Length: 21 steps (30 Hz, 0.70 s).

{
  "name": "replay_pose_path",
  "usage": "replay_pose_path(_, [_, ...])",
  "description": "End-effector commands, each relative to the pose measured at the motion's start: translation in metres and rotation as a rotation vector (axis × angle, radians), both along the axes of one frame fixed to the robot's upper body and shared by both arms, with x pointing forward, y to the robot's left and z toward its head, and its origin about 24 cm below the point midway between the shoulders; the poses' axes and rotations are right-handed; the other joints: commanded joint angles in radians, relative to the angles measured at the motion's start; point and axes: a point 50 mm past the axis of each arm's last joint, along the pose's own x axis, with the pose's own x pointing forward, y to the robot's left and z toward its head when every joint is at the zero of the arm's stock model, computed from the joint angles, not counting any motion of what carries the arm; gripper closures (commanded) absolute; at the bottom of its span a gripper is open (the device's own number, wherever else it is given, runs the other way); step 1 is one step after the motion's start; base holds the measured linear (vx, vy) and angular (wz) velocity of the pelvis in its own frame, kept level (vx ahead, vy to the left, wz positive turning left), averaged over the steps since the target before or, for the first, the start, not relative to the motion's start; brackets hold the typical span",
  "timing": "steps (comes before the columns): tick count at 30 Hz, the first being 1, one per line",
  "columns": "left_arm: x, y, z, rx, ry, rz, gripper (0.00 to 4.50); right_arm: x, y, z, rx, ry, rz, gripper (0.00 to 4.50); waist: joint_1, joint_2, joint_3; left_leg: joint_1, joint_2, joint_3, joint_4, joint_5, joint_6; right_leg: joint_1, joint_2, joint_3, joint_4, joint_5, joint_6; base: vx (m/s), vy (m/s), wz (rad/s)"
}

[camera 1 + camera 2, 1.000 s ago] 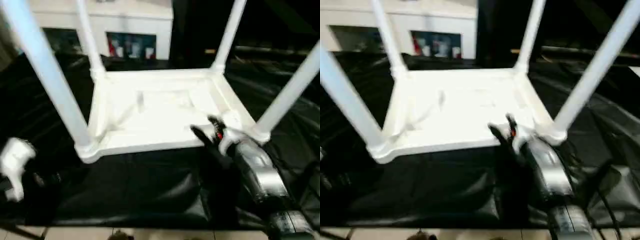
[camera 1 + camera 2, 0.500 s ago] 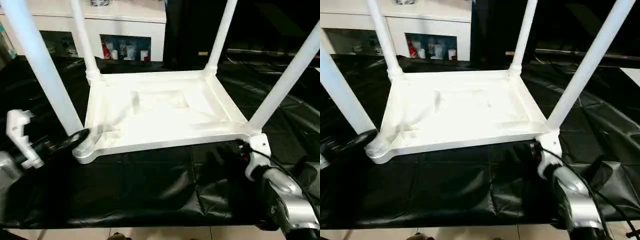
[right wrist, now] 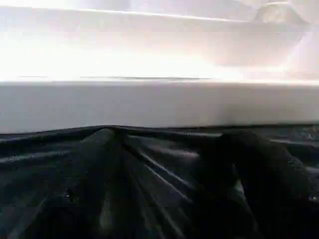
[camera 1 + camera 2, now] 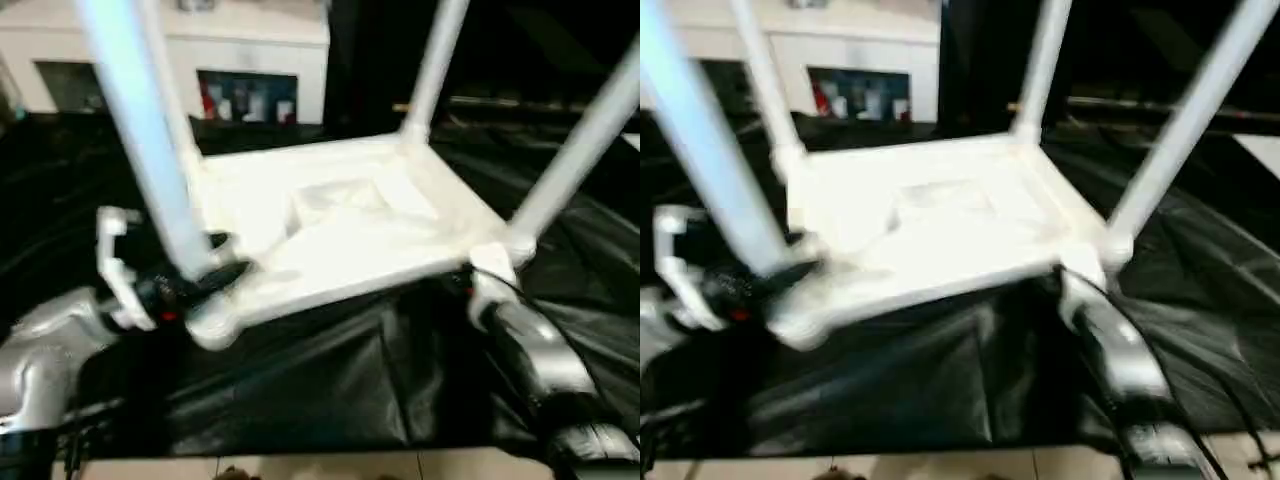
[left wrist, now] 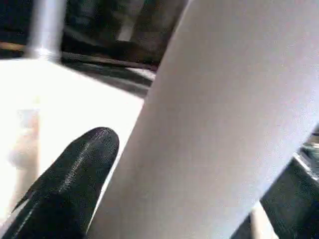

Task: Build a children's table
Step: Rotate table base

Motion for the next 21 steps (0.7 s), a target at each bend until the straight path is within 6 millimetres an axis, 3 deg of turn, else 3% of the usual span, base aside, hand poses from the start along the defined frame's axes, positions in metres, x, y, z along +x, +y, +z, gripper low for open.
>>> replay_pose_path(1, [-0.002,-0.007,0.005,-0.01,-0.007,-0.054,0.01,0.003,0.003,-0.003,-0.012,0.019,0.006,0.69,-0.002,0.006,-0.055,0.02,0.04,-0.027,-0.084,-0.404,-0.061,0.023,-0.047,0.034,-0.084,-0.395,-0.17,0.0,0.0,0.0])
replay_pose_path(4, [-0.01,-0.036,0.012,-0.02,0.006,-0.225,0.01,0.023,0.029,0.013,-0.015,-0.022,0.103,0.69,-0.013,0.006,-0.057,0.015,0.041,-0.031,-0.082,-0.387,-0.059,0.025,-0.049,0.032,-0.081,-0.414,-0.17,0.0,0.0,0.0])
replay_pose_path(5, [-0.013,-0.046,0.015,-0.017,-0.001,-0.272,0.01,0.027,0.037,0.018,-0.024,-0.039,0.139,0.69,-0.016,-0.001,-0.058,0.011,0.042,-0.032,-0.082,-0.377,-0.057,0.028,-0.051,0.032,-0.077,-0.419,-0.169,0.0,0.0,0.0])
replay_pose_path(7, [-0.013,-0.054,0.017,-0.01,-0.011,-0.3,0.01,0.03,0.042,0.022,-0.039,-0.048,0.167,0.69,-0.018,0.001,-0.056,0.008,0.043,-0.032,-0.084,-0.364,-0.06,0.029,-0.05,0.031,-0.077,-0.405,-0.17,0.0,0.0,0.0])
replay_pose_path(9, [-0.012,-0.062,0.018,0.006,-0.028,-0.313,0.01,0.033,0.046,0.027,-0.042,-0.06,0.182,0.69,-0.024,-0.005,-0.055,0.005,0.041,-0.033,-0.085,-0.378,-0.067,0.031,-0.048,0.03,-0.079,-0.421,-0.154,0.0,0.0,0.0])
replay_pose_path(12, [-0.01,-0.064,0.017,0.016,-0.03,-0.307,0.01,0.032,0.038,0.032,-0.087,-0.071,0.161,0.69,-0.026,-0.007,-0.056,0.012,0.04,-0.03,-0.08,-0.373,-0.062,0.025,-0.047,0.033,-0.082,-0.416,-0.147,0.0,0.0,0.0])
replay_pose_path(14, [-0.01,-0.063,0.016,0.023,-0.024,-0.303,0.01,0.027,0.03,0.031,-0.101,-0.058,0.15,0.69,-0.027,0.001,-0.057,0.016,0.038,-0.026,-0.077,-0.355,-0.054,0.024,-0.041,0.035,-0.08,-0.374,-0.158,0.0,0.0,0.0])
replay_pose_path(15, [-0.01,-0.062,0.015,0.033,-0.017,-0.299,0.01,0.018,0.016,0.027,-0.125,-0.034,0.133,0.69,-0.02,-0.001,-0.057,0.02,0.038,-0.022,-0.075,-0.347,-0.048,0.021,-0.038,0.038,-0.082,-0.353,-0.157,0.0,0.0,0.0])
replay_pose_path(16, [-0.01,-0.062,0.015,0.033,-0.017,-0.299,0.01,0.017,0.015,0.027,-0.127,-0.032,0.132,0.69,-0.017,-0.001,-0.057,0.022,0.039,-0.021,-0.075,-0.337,-0.045,0.021,-0.036,0.038,-0.08,-0.335,-0.158,0.0,0.0,0.0])
replay_pose_path(17, [-0.01,-0.061,0.015,0.036,-0.014,-0.3,0.01,0.013,0.011,0.026,-0.136,-0.025,0.126,0.69,-0.01,0.009,-0.059,0.022,0.038,-0.02,-0.075,-0.325,-0.045,0.022,-0.035,0.038,-0.075,-0.305,-0.173,0.0,0.0,0.0])
replay_pose_path(18, [-0.011,-0.06,0.013,0.045,-0.008,-0.297,0.01,-0.002,-0.009,0.016,-0.164,0.032,0.082,0.69,-0.007,0.011,-0.061,0.019,0.038,-0.021,-0.076,-0.308,-0.046,0.027,-0.033,0.037,-0.072,-0.264,-0.182,0.0,0.0,0.0])
replay_pose_path(19, [-0.01,-0.06,0.013,0.049,-0.008,-0.295,0.01,-0.007,-0.014,0.014,-0.17,0.048,0.069,0.69,0.003,0.01,-0.061,0.027,0.039,-0.015,-0.075,-0.3,-0.039,0.024,-0.03,0.039,-0.075,-0.226,-0.183,0.0,0.0,0.0])
replay_pose_path(20, [-0.01,-0.06,0.013,0.049,-0.008,-0.295,0.01,-0.007,-0.014,0.014,-0.17,0.048,0.069,0.69,0.003,0.01,-0.061,0.027,0.039,-0.015,-0.075,-0.3,-0.039,0.024,-0.03,0.039,-0.075,-0.226,-0.183,0.0,0.0,0.0])
replay_pose_path(21, [-0.01,-0.059,0.013,0.054,-0.009,-0.292,0.01,-0.022,-0.032,0.004,-0.164,0.107,0.01,0.69,0.005,0.009,-0.062,0.024,0.038,-0.017,-0.075,-0.297,-0.033,0.03,-0.028,0.039,-0.069,-0.205,-0.194,0.0,0.0,0.0])
